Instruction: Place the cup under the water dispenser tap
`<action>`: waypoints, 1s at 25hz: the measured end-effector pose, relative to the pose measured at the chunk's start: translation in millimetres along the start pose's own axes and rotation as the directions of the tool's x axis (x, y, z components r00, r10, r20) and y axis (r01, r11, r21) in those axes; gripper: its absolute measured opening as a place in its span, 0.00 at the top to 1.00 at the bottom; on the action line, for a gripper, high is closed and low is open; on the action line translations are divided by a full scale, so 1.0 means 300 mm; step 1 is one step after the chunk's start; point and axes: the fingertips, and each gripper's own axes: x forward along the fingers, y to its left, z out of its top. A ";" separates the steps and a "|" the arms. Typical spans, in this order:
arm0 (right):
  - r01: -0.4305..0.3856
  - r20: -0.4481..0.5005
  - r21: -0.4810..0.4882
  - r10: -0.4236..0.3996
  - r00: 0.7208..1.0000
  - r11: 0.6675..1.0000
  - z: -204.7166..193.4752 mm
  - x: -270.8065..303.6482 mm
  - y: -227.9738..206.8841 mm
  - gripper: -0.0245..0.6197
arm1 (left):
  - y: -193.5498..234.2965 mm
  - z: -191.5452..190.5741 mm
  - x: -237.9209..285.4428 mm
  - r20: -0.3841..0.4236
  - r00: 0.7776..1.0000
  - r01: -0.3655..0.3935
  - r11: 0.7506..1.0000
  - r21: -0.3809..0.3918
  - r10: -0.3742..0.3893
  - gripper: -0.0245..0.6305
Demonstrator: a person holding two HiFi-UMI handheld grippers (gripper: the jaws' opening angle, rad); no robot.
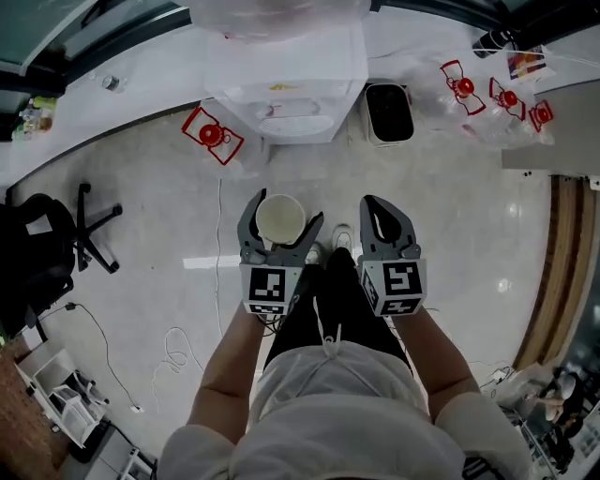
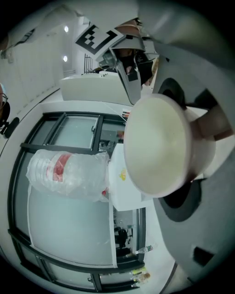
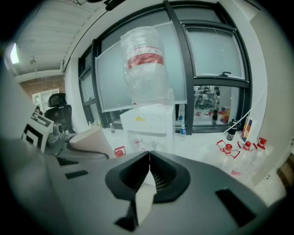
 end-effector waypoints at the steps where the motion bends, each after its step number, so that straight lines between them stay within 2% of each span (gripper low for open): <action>1: 0.005 -0.003 0.011 -0.005 1.000 1.000 -0.020 0.022 -0.017 0.92 | 0.001 -0.034 0.029 -0.012 1.000 -0.006 1.000 0.010 0.006 0.26; 9: 0.005 -0.039 0.029 -0.004 0.999 1.000 -0.234 0.282 -0.123 0.92 | 0.040 -0.293 0.318 -0.033 0.999 -0.022 1.000 0.020 0.023 0.26; 15: -0.003 -0.089 0.040 0.007 0.996 0.999 -0.437 0.405 -0.178 0.92 | 0.054 -0.504 0.443 -0.051 0.998 -0.046 0.998 -0.036 0.044 0.26; 20: -0.033 -0.091 0.015 0.035 0.995 0.999 -0.512 0.530 -0.169 0.92 | 0.104 -0.613 0.552 -0.043 0.998 -0.040 0.999 0.033 0.041 0.26; 25: -0.060 -0.058 -0.022 0.059 0.997 0.998 -0.498 0.646 -0.182 0.92 | 0.151 -0.623 0.678 0.001 0.998 -0.062 0.998 0.026 0.062 0.26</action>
